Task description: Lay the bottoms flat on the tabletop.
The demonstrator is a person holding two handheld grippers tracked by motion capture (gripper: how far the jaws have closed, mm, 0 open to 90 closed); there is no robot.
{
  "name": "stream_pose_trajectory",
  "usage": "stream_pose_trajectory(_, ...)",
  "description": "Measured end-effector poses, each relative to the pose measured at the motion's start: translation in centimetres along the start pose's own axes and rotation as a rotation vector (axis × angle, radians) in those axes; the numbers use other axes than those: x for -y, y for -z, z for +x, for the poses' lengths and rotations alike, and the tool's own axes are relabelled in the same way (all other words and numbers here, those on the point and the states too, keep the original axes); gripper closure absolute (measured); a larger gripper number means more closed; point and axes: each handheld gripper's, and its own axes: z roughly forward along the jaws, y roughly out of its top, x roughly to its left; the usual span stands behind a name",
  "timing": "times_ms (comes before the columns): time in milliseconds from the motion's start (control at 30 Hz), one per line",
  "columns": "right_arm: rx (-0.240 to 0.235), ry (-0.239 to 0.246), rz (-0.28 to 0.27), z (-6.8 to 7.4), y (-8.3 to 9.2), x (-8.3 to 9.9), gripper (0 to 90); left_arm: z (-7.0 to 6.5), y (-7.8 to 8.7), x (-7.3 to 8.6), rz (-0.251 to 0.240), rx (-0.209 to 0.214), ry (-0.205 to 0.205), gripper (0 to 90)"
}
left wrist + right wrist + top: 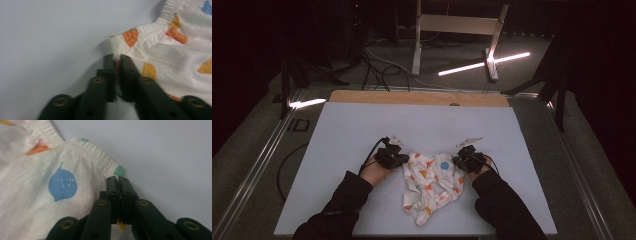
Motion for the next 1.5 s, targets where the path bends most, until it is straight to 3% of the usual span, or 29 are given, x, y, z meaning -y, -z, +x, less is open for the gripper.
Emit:
stream_pose_trajectory(333, 0.043, -0.023, -0.079, -1.2, 0.8, -0.5, 88.8, 0.3, 0.9, -0.3, -0.042, -0.051, -0.016, 89.8)
stream_pose_trajectory(567, 0.042, -0.055, -0.107, -2.1, 0.8, -1.6, 88.9, 1.0, 1.6, -1.1, -0.045, -0.102, -0.034, 89.8)
stream_pose_trajectory(733, 0.041, -0.041, -0.118, -1.6, 0.1, -2.8, 88.8, 2.4, 2.0, -2.0, -0.041, -0.148, -0.031, 89.9)
stream_pose_trajectory(900, 0.059, -0.049, -0.123, -1.9, -0.6, -3.6, 88.8, 3.3, 1.7, -2.7, -0.032, -0.159, -0.02, 89.8)
stream_pose_trajectory(1233, 0.127, -0.055, -0.097, -2.8, -2.5, -5.6, 88.7, 4.4, -0.3, -3.5, 0.003, -0.182, 0.004, 89.6)
stream_pose_trajectory(1500, 0.113, -0.077, -0.043, -3.3, -4.1, -5.6, 88.7, 4.7, -1.4, -3.2, 0.032, -0.181, 0.018, 89.6)
